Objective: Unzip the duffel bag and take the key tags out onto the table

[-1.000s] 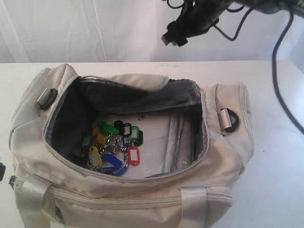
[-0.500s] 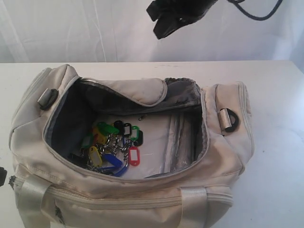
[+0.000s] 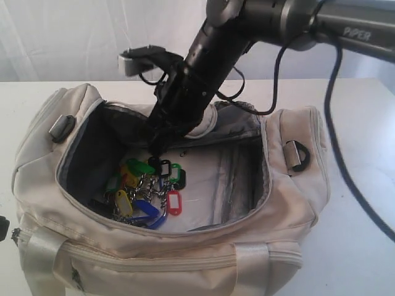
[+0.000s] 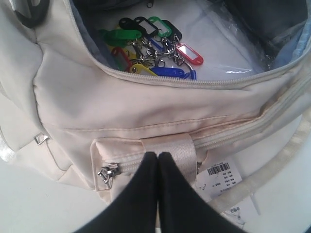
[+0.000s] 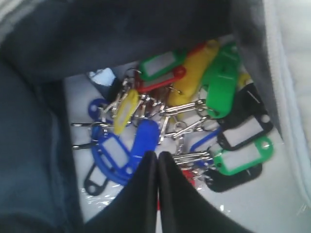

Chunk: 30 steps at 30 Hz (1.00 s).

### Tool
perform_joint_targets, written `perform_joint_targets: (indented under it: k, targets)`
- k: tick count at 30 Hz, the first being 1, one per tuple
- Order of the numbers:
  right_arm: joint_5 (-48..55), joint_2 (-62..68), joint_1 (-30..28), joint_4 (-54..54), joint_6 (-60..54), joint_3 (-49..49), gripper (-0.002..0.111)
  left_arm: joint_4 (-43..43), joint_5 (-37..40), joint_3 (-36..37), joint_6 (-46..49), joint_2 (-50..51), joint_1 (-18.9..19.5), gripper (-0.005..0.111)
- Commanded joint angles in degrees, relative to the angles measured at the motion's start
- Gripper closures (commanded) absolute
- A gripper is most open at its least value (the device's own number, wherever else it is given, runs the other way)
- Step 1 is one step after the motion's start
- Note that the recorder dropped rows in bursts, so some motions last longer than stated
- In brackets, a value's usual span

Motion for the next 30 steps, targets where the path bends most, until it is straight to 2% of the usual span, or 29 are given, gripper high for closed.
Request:
perform_joint_targets:
  k: [1, 10, 14, 21, 30]
  targets:
    - [-7.3, 3.3, -0.3, -7.1, 1.3, 0.4, 0.108, -1.5, 0.2, 0.3, 0.1, -0.4, -0.3, 0.107]
    - [-35.9, 4.2, -3.4, -15.6, 7.4, 0.3, 0.108, -1.8, 0.2, 0.3, 0.1, -0.4, -0.3, 0.107]
    - [-42.2, 4.6, -6.6, -17.5, 9.7, 0.3, 0.108, -1.9, 0.2, 0.3, 0.1, -0.4, -0.3, 0.107]
    - [-36.1, 3.7, -11.6, -17.2, 17.8, 0.3, 0.108, -1.9, 0.1, 0.3, 0.1, -0.4, -0.3, 0.107]
    - [-23.2, -6.1, -11.8, -16.8, 17.1, 0.3, 0.108, -2.0, -0.9, 0.3, 0.1, -0.4, -0.3, 0.107]
